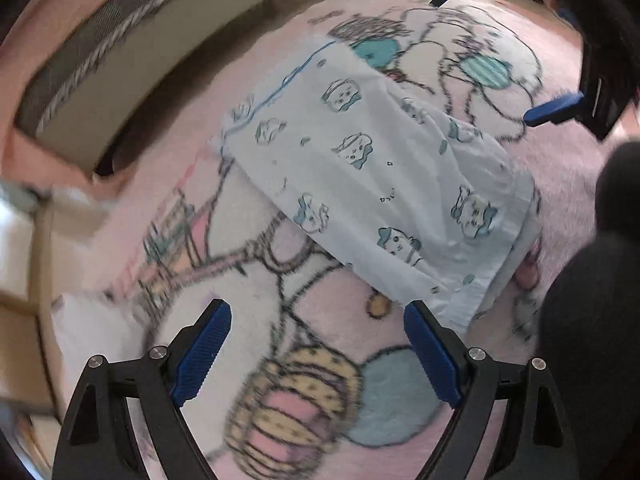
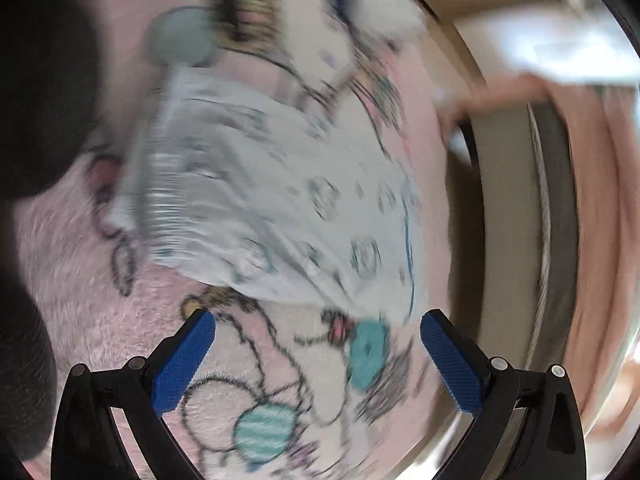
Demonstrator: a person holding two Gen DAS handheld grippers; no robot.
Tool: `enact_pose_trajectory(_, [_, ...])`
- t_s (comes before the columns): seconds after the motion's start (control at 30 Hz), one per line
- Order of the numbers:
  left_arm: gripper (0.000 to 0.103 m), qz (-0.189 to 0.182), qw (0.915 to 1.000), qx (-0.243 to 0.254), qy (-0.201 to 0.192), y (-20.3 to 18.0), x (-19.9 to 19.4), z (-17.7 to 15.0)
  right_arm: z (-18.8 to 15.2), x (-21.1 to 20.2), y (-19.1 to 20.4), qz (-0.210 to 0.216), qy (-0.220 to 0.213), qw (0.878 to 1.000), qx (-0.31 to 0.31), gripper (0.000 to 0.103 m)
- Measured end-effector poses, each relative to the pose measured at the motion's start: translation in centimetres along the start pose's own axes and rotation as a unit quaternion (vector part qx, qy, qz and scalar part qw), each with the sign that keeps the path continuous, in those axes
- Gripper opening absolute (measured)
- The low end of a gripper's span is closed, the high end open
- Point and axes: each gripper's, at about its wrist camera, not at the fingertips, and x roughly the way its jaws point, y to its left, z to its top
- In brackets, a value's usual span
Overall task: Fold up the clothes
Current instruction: 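Move both grippers over the elastic waistband of the folded garment, then grasp the elastic waistband with the left gripper while the right gripper grasps it too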
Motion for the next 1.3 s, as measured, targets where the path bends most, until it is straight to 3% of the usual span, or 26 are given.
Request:
enact_pose_trajectory(0.23, [0.089, 0.048, 0.9904, 0.127, -0.028, -1.5, 0.0, -1.5, 0.1, -0.5, 2.1, -0.013, -0.041, 0.998, -0.048, 0.103])
enact_pose_trajectory(0.4, [0.089, 0.028, 0.9808, 0.182, -0.064, -2.7, -0.2, -2.2, 0.8, -0.1, 2.9, -0.012, -0.059, 0.997, -0.046, 0.103])
enact_pose_trajectory(0.67, [0.089, 0.01, 0.9526, 0.284, -0.11, -6.3, 0.5, -2.5, 1.7, 1.3, 3.7, 0.026, -0.078, 0.997, -0.015, 0.103])
enact_pose_trajectory(0.8, [0.089, -0.004, 0.9345, 0.34, -0.105, -7.7, 1.7, -3.0, 1.9, 1.7, 4.2, 0.038, -0.097, 0.994, -0.03, 0.103])
enact_pose_trajectory(1.07, [0.089, -0.028, 0.9201, 0.375, -0.109, -8.3, 1.4, -4.1, 1.5, 2.3, 4.3, 0.063, -0.124, 0.99, -0.035, 0.103])
enact_pose_trajectory(1.3, [0.089, -0.057, 0.9241, 0.356, -0.126, -9.9, 1.4, -3.6, 1.4, 3.2, 4.1, 0.098, -0.132, 0.986, -0.001, 0.103])
